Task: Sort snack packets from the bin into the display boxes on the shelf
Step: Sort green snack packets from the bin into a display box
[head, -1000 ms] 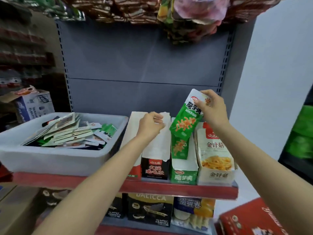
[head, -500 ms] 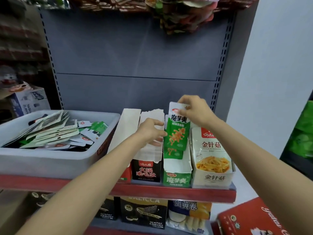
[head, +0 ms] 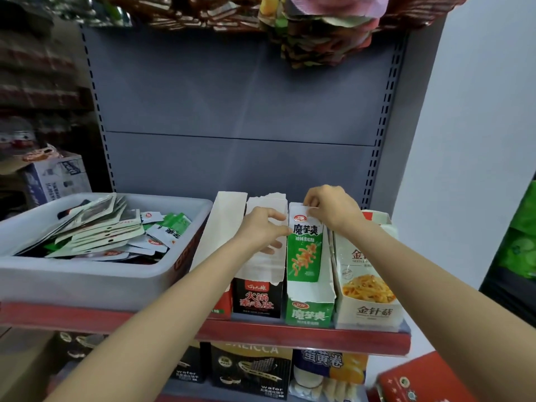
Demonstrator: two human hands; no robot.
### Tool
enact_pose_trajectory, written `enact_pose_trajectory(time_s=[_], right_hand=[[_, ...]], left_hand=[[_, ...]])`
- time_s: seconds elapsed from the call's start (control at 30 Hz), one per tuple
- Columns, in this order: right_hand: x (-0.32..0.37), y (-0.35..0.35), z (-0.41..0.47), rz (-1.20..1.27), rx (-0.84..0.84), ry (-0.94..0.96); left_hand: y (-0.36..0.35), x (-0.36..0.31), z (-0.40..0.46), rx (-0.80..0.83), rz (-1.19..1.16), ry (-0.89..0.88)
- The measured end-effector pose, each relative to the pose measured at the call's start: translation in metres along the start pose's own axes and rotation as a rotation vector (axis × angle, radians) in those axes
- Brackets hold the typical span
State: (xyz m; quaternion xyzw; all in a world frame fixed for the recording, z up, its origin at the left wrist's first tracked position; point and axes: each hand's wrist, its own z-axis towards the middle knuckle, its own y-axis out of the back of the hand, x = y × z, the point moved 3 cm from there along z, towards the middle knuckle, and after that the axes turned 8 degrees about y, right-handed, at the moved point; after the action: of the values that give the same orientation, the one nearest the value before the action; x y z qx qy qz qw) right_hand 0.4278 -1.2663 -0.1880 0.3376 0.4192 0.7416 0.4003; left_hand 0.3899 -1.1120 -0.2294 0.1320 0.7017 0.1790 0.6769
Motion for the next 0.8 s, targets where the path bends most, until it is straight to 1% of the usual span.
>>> enact_pose_trajectory(time_s=[0.1,0.17,0.23,0.3,0.4,0.53,0.63,0.7,0.77,0.8], right_hand=[[0.012,0.002,-0.007,0.027,-0.109,0.070],[0.029,0.002,-0.011,0.092,-0.169,0.119],[0.052,-0.001,-0.013,0.206,-0.187,0.146],[0.078,-0.009,-0.011,0.337,-0.161,0.161],[0.120,-0.026,-0.004,0.502,-0.123,0.183],[0.175,-0.056,0.010,0.555,-0.013,0.213],[0.212,-0.076,0.021,0.466,0.116,0.242],[0.229,-0.087,0.027,0.310,0.223,0.242],[0.239,-0.095,0.032,0.111,0.294,0.246],[0.241,-0.098,0.034,0.034,0.308,0.248]], left_hand=[[0.022,-0.002,-0.011,-0.137,-0.001,-0.114],[0.042,0.001,-0.022,-0.219,0.000,-0.185],[0.065,0.008,-0.032,-0.296,0.045,-0.244],[0.092,0.017,-0.041,-0.394,0.136,-0.282],[0.137,0.036,-0.050,-0.548,0.329,-0.277],[0.201,0.075,-0.052,-0.622,0.534,-0.163],[0.239,0.102,-0.048,-0.591,0.656,-0.012],[0.247,0.114,-0.048,-0.509,0.718,0.050],[0.246,0.120,-0.051,-0.443,0.654,0.063],[0.246,0.122,-0.051,-0.442,0.631,0.050]])
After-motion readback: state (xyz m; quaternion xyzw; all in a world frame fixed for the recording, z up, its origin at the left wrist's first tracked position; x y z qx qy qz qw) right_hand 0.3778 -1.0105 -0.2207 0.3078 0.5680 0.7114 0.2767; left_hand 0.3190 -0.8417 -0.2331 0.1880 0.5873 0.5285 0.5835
